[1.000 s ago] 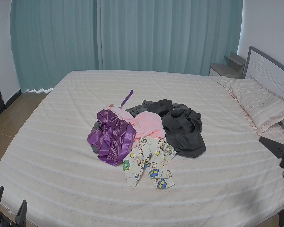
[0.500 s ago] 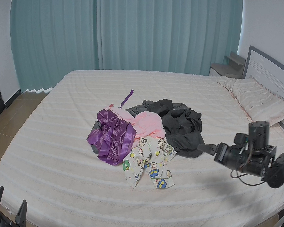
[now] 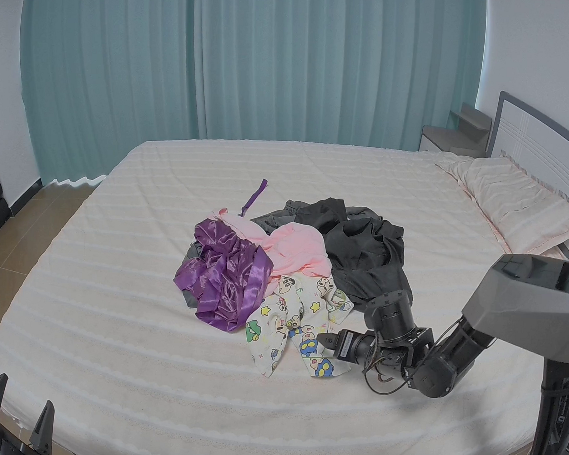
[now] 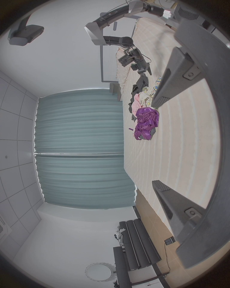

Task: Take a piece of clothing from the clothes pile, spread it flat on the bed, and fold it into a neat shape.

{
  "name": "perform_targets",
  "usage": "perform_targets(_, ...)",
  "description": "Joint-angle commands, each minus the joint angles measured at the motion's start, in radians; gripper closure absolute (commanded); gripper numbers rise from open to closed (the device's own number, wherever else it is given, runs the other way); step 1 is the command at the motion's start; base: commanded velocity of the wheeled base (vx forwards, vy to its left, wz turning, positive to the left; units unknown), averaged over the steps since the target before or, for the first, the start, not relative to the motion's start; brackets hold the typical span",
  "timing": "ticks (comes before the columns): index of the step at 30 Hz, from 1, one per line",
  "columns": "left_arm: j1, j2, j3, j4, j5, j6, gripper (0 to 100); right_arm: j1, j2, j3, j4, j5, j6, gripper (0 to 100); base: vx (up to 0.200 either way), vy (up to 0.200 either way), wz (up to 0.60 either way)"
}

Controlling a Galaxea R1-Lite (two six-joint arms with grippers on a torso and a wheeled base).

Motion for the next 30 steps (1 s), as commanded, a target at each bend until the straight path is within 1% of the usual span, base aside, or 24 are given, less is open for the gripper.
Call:
perform_targets(1,-0.001,-0.016,0.016,0.000,0.000,0.000,0,0.022,0.085,-0.034,-0.001,-0.005,-0.012,0,0.000,0.000,0.00)
perform_targets(5,-0.001,-0.016,0.016,0.000,0.000,0.000,0,0.036,0.110,-0.038,-0.004,-0.008,-0.067,0,0.000,0.000,0.00)
perform_targets(12,-0.001,-0.016,0.016,0.000,0.000,0.000,0,0.074,0.151,-0.089,-0.003,-0.030,-0.107,0,0.000,0.000,0.00)
perform_targets(14,0.001,-0.016,0.016,0.000,0.000,0.000,0,0.076,0.178,-0.117,-0.003,-0.050,-0.142,0,0.000,0.000,0.00)
perform_targets(19,-0.001,-0.016,0.016,0.000,0.000,0.000,0,0.074,0.220,-0.152,-0.004,-0.099,-0.180,0,0.000,0.000,0.00)
perform_targets(21,-0.001,-0.016,0.016,0.000,0.000,0.000,0,0.074,0.230,-0.146,-0.004,-0.107,-0.200,0,0.000,0.000,0.00)
perform_targets(22,-0.001,-0.016,0.016,0.000,0.000,0.000,0,0.074,0.230,-0.146,-0.004,-0.107,-0.200,100,0.000,0.000,0.00)
perform_targets(23,0.001,-0.016,0.016,0.000,0.000,0.000,0,0.073,0.239,-0.147,-0.013,-0.117,-0.225,100,0.000,0.000,0.00)
perform_targets(26,0.001,-0.016,0.016,0.000,0.000,0.000,0,0.070,0.243,-0.158,-0.018,-0.139,-0.225,100,0.000,0.000,0.00)
perform_targets(30,0.001,-0.016,0.016,0.000,0.000,0.000,0,0.068,0.231,-0.140,-0.050,-0.142,-0.223,100,0.000,0.000,0.00)
